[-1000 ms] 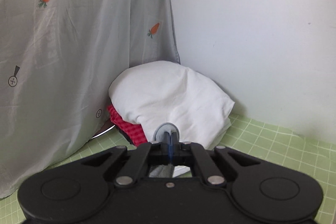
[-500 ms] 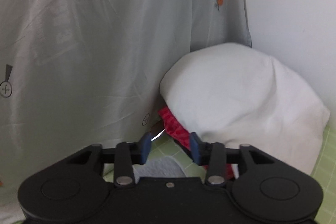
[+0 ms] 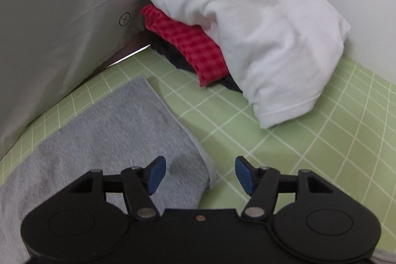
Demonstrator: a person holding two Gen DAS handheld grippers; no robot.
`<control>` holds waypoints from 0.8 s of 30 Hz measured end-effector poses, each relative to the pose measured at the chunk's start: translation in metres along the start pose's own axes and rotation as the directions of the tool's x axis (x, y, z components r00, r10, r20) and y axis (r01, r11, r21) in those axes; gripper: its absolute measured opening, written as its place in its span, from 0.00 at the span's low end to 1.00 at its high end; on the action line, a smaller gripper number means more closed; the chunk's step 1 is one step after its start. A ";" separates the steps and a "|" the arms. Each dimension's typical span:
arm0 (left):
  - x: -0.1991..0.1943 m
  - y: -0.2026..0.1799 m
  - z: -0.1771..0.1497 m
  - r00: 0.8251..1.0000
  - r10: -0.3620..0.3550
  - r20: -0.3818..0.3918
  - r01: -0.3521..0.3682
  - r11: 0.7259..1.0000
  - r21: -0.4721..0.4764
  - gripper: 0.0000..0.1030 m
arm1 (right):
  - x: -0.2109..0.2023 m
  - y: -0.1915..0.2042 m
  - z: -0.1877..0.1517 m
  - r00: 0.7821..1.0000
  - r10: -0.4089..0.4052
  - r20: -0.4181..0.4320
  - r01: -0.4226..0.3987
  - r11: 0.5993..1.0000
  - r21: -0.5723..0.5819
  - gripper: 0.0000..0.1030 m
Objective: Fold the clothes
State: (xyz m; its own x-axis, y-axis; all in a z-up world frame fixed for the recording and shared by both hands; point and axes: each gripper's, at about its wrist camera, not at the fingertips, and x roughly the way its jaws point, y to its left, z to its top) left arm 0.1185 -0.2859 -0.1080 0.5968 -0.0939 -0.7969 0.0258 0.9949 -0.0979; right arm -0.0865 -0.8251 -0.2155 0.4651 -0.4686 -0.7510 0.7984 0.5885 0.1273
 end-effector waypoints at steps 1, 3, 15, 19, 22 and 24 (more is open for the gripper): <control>-0.002 0.001 -0.005 1.000 0.004 -0.009 -0.004 1.000 -0.008 0.46 | 0.002 0.000 -0.001 1.000 0.008 -0.004 -0.008 1.000 0.004 0.59; -0.004 0.001 -0.012 1.000 0.013 -0.029 -0.014 1.000 -0.019 0.47 | 0.007 0.000 -0.003 1.000 0.018 -0.007 -0.018 1.000 -0.001 0.43; 0.003 0.009 -0.027 0.994 0.056 -0.095 -0.060 0.997 -0.039 0.47 | 0.016 -0.055 0.050 0.995 -0.058 0.083 0.051 0.996 0.074 0.03; 0.009 0.019 -0.018 0.994 0.077 -0.082 -0.081 0.996 -0.048 0.48 | 0.019 -0.056 0.053 0.997 -0.067 0.048 0.066 0.998 0.024 0.04; 0.017 0.027 -0.010 0.993 0.095 -0.073 -0.099 0.993 -0.061 0.48 | 0.011 -0.045 0.049 0.995 -0.089 0.047 0.092 0.994 -0.051 0.35; 0.023 0.033 -0.004 0.992 0.105 -0.064 -0.109 0.992 -0.066 0.50 | 0.003 -0.041 0.045 0.995 -0.080 0.054 0.081 0.996 -0.027 0.64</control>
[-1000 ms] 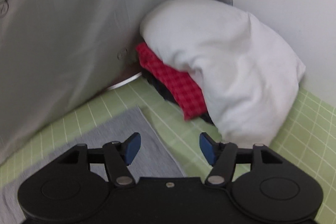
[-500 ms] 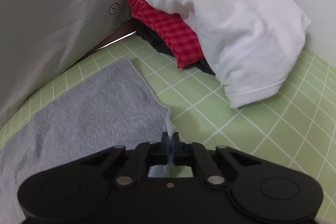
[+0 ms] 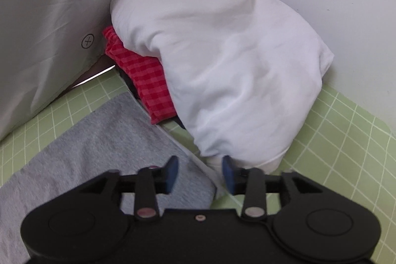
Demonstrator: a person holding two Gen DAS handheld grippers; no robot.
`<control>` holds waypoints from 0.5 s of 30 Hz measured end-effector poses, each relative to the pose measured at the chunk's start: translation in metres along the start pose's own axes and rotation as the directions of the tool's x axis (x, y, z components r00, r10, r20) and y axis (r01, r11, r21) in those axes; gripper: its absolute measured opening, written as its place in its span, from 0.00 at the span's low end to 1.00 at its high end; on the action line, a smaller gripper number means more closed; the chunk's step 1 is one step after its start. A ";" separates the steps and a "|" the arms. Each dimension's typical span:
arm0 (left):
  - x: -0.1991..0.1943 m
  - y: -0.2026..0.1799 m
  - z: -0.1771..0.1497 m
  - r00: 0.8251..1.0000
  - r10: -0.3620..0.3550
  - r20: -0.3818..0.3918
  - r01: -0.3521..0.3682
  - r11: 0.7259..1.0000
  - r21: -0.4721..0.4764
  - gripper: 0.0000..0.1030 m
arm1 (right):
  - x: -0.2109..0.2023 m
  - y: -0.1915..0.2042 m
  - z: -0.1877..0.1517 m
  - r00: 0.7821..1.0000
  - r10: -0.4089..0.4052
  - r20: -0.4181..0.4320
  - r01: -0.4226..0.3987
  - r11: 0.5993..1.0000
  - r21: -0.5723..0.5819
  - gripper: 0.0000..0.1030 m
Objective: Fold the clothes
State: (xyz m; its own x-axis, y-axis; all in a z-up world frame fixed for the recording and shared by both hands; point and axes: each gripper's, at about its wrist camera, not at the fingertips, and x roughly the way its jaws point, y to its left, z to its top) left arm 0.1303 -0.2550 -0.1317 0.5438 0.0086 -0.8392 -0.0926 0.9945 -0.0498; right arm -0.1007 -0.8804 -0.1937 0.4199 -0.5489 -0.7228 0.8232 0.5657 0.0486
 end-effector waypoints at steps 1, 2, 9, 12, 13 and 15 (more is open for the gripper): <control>0.003 0.002 0.003 1.000 0.005 0.005 -0.005 1.000 -0.002 0.53 | -0.005 0.002 -0.002 1.000 0.002 0.008 -0.002 1.000 0.016 0.73; 0.006 0.005 0.007 1.000 0.011 0.010 -0.011 1.000 -0.005 0.54 | -0.010 0.003 -0.005 1.000 -0.004 0.013 0.004 1.000 0.024 0.75; -0.009 0.041 0.021 0.989 0.082 0.124 -0.072 0.994 -0.082 0.61 | -0.046 0.012 -0.029 1.000 -0.007 -0.018 0.007 1.000 0.008 0.76; -0.010 0.069 0.026 0.973 0.182 0.143 -0.167 0.980 -0.110 0.65 | -0.055 0.017 -0.039 0.999 -0.005 -0.046 0.006 1.000 0.005 0.76; -0.008 0.079 0.027 0.965 0.219 0.142 -0.203 0.972 -0.117 0.65 | -0.057 0.019 -0.041 0.999 -0.001 -0.054 0.002 1.000 0.011 0.76; 0.000 0.098 0.027 0.954 0.280 0.108 -0.265 0.954 -0.139 0.69 | -0.063 0.025 -0.045 0.998 0.010 -0.069 -0.009 1.000 0.018 0.76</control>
State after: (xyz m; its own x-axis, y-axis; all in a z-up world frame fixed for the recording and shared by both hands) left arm 0.1437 -0.1542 -0.1216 0.5827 0.2984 -0.7559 -0.3483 0.9321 0.0994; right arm -0.1234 -0.8043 -0.1781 0.4004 -0.4993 -0.7684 0.8263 0.5591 0.0673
